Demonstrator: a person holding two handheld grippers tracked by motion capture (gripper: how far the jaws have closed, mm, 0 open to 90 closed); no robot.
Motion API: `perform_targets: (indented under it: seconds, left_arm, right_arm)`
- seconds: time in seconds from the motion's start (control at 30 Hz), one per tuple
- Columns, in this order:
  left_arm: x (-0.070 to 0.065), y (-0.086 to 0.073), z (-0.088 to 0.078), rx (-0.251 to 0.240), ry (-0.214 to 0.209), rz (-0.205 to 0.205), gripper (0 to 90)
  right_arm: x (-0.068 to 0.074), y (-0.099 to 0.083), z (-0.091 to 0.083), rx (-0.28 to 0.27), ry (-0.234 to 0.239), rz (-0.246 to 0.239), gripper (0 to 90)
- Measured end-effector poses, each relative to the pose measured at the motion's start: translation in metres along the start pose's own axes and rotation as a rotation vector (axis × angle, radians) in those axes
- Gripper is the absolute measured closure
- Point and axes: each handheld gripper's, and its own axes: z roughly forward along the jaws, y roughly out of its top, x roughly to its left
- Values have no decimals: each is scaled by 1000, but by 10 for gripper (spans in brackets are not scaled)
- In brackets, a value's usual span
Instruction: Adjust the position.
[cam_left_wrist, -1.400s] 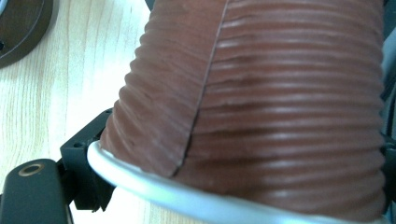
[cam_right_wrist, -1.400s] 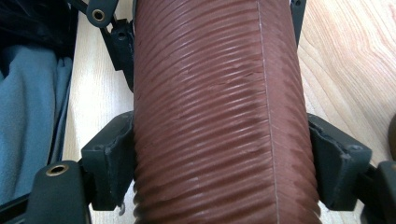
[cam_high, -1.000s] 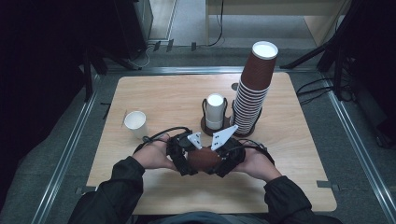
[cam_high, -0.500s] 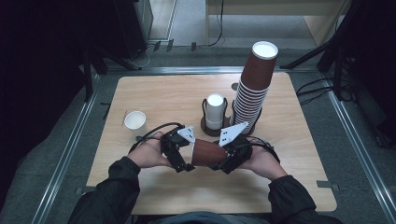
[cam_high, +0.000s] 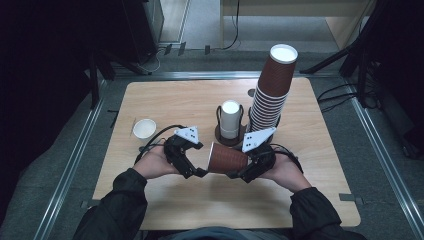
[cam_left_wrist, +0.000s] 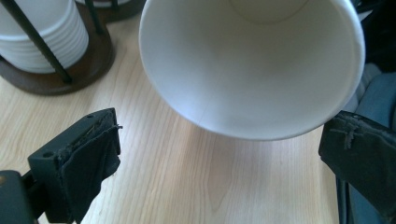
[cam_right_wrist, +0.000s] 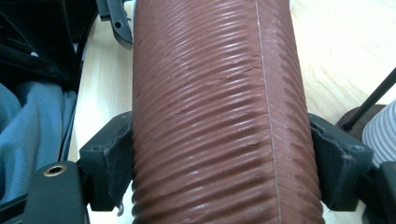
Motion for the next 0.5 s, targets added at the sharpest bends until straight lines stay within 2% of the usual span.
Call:
perform_targets:
  seconds: [0.07, 0.13, 0.23, 0.5]
  left_arm:
    - [0, 0, 0, -36, -25, -15, 0]
    - [0, 0, 0, -60, -27, -20, 0]
    - [0, 0, 2, -87, -61, -39, 0]
    - [-1, 4, 6, -117, -102, -53, 0]
  right_arm:
    - [0, 0, -1, -13, 4, 1, 196]
    - [1, 0, -2, -24, 8, -1, 196]
    - [1, 1, -2, -42, 17, 0, 196]
    - [4, 3, 0, -71, 37, -20, 195]
